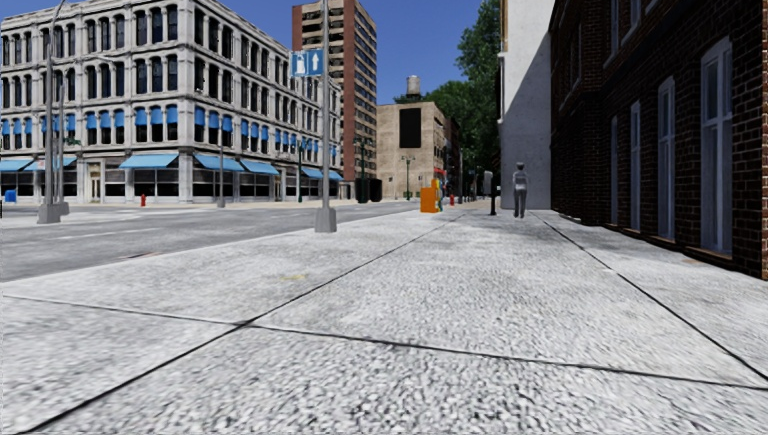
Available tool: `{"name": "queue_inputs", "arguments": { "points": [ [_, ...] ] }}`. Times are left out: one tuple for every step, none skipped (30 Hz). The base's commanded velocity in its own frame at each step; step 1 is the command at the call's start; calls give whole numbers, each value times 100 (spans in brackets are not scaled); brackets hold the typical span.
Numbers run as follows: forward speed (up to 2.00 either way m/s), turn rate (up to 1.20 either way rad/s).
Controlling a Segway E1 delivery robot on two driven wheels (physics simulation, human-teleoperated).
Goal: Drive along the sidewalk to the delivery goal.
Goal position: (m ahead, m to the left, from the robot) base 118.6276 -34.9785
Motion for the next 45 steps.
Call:
{"name": "queue_inputs", "arguments": {
  "points": [
    [200,0],
    [200,0],
    [200,0],
    [200,0],
    [200,0],
    [200,0],
    [200,0],
    [200,0],
    [200,0],
    [200,0],
    [200,0],
    [200,0],
    [200,0],
    [200,0],
    [200,0],
    [200,0],
    [200,0],
    [200,0],
    [200,0],
    [200,0],
    [200,0],
    [200,0],
    [200,0],
    [200,0],
    [200,-6],
    [200,-50],
    [200,-73],
    [200,-92],
    [200,-98],
    [200,-99],
    [200,-100],
    [200,-100],
    [200,-100],
    [200,-23],
    [200,-3],
    [200,0],
    [200,0],
    [200,0],
    [200,0],
    [200,0],
    [200,0],
    [200,0],
    [200,0],
    [200,0],
    [200,0]
  ]
}}
